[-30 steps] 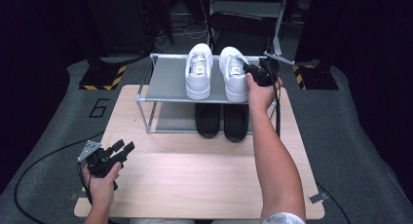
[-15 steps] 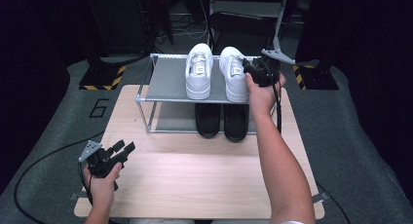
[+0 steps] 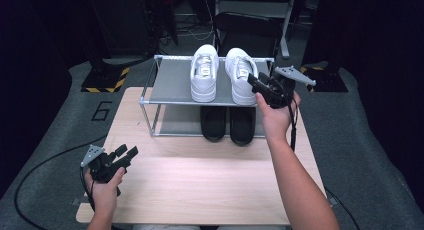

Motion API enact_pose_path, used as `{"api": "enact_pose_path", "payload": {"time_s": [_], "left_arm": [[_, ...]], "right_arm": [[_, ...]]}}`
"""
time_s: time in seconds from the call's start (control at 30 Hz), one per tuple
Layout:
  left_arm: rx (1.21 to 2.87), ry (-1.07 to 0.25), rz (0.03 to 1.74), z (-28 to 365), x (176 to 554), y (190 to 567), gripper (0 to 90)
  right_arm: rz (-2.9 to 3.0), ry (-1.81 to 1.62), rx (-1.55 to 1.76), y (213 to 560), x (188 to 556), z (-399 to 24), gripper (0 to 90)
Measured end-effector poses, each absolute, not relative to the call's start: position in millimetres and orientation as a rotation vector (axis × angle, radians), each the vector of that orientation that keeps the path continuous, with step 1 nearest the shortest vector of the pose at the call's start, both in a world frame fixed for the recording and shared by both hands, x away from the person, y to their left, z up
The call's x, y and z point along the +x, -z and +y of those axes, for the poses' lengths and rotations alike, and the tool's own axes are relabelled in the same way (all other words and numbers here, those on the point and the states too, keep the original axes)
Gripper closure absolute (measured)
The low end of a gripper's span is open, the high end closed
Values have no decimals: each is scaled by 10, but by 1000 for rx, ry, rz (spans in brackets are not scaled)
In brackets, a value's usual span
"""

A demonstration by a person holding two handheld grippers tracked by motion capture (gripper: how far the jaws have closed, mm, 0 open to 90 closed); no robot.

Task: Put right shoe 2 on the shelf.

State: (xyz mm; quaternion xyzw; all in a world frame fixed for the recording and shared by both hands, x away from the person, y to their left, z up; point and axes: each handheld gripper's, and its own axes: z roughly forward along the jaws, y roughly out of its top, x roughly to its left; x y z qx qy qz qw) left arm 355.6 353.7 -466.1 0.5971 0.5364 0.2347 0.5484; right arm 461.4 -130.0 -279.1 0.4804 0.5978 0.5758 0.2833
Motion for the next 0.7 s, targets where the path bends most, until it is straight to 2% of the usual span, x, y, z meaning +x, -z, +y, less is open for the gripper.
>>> {"api": "enact_pose_path", "payload": {"time_s": [0.33,0.7], "left_arm": [[1439,-548,1268,3488,3579,4686,451],[1433,-539,1279,3500,3593,4699,442]], "right_arm": [[1639,-1541,1253,3152,4138,-1350,566],[1686,-1527,1310,3708,3854,-1459,546]]}}
